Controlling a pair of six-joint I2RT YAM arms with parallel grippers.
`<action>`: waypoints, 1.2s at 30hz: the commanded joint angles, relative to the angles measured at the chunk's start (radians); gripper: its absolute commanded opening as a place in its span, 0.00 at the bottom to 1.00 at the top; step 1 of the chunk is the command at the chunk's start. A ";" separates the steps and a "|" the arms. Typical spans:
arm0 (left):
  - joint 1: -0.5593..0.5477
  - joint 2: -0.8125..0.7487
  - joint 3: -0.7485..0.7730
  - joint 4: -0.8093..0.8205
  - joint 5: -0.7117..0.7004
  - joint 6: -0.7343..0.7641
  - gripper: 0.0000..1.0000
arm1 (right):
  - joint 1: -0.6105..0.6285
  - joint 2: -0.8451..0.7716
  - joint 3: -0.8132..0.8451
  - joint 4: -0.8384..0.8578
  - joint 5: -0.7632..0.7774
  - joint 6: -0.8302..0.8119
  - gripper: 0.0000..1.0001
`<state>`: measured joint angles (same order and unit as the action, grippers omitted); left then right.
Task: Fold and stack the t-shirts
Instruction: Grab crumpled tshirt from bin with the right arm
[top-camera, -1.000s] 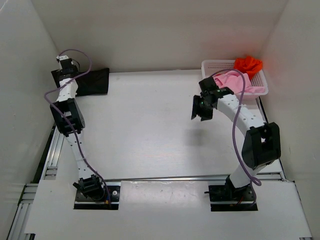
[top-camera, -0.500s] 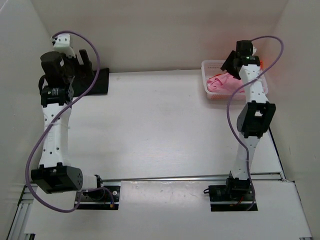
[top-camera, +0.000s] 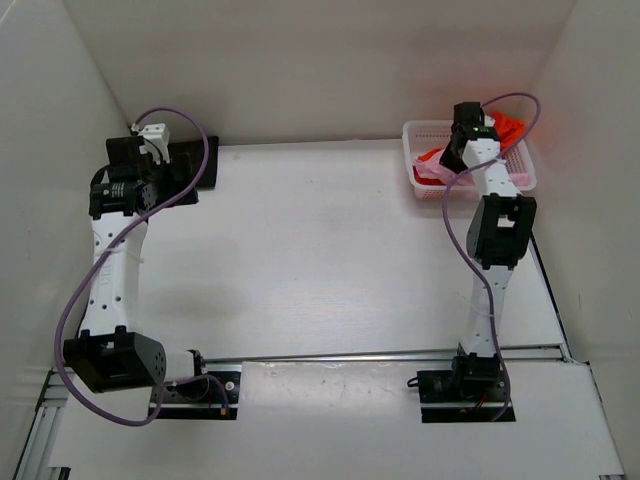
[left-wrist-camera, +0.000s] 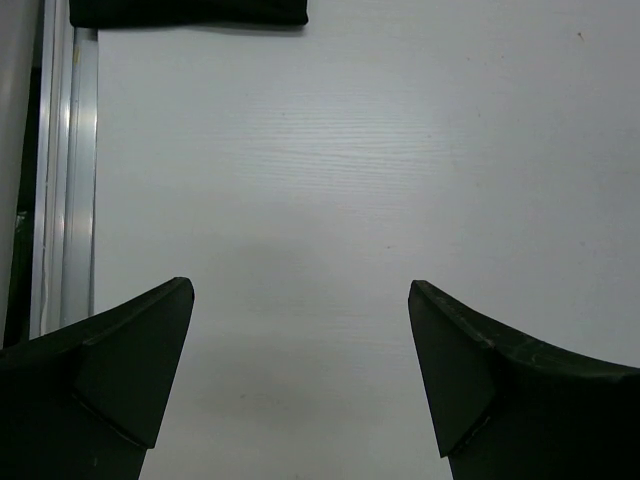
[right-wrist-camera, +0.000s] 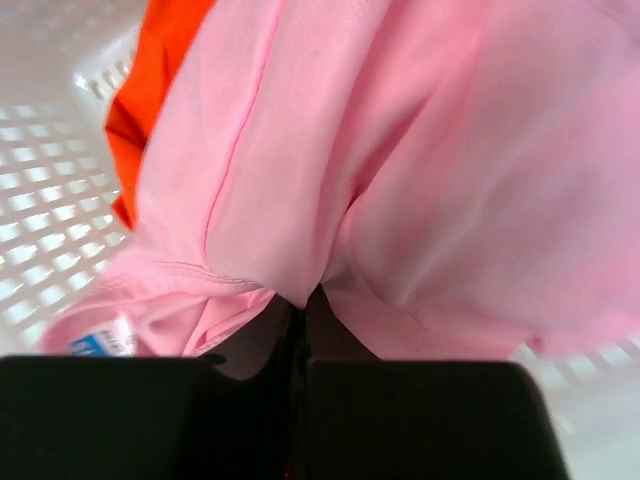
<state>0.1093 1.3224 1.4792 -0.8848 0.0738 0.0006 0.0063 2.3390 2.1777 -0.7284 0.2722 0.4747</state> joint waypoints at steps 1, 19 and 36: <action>0.001 -0.048 0.012 -0.055 -0.006 -0.001 1.00 | -0.002 -0.194 -0.012 0.098 0.085 -0.027 0.00; 0.001 -0.265 -0.042 -0.134 -0.002 -0.001 1.00 | 0.012 -0.811 -0.098 0.314 0.041 -0.111 0.00; 0.001 -0.275 -0.102 -0.134 0.043 -0.001 1.00 | 0.001 -0.460 0.215 0.477 0.100 -0.057 0.00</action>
<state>0.1093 1.0668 1.3857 -1.0168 0.1101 0.0006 0.0090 1.9648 2.3070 -0.4427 0.3386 0.4191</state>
